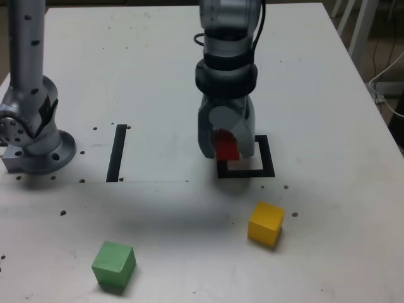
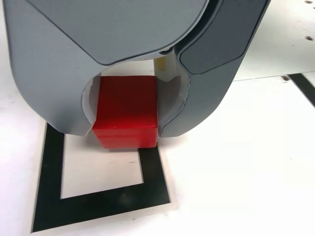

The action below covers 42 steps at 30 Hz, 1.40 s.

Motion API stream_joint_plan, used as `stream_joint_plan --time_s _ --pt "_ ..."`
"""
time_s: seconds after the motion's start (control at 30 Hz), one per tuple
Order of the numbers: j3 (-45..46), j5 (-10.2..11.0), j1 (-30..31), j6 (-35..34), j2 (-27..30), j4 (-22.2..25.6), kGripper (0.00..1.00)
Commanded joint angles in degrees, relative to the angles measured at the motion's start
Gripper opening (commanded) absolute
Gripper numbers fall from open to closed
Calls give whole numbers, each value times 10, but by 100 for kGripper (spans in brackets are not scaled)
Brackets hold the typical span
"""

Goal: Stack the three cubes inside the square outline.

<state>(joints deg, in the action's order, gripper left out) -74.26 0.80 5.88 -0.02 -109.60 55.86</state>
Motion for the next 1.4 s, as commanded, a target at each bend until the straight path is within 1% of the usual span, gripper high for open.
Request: stream_joint_plan --time_s 0.0,0.27,0.67,0.7,0.73,0.8,0.83,0.87,0.9,0.93,0.97,1.13,1.37 --pt "-7 2 1 -8 -7 -1 20" --pt "-20 8 3 -29 -23 -6 20" --pt "-29 9 5 -35 -40 -19 21" --pt "-29 10 5 -35 -41 -20 24" --pt "-28 10 5 -35 -41 -22 30" --pt "-27 10 5 -35 -43 -24 48" --pt "-26 10 5 -35 -43 -26 58" --pt "-25 10 5 -35 -44 -27 72" --pt "-24 9 5 -35 -45 -28 81" --pt "-23 9 5 -35 -45 -28 88" --pt "-22 9 5 -35 -46 -28 92" --pt "-16 7 5 -35 -49 -28 98" --pt "-7 8 5 -35 -41 -28 99"
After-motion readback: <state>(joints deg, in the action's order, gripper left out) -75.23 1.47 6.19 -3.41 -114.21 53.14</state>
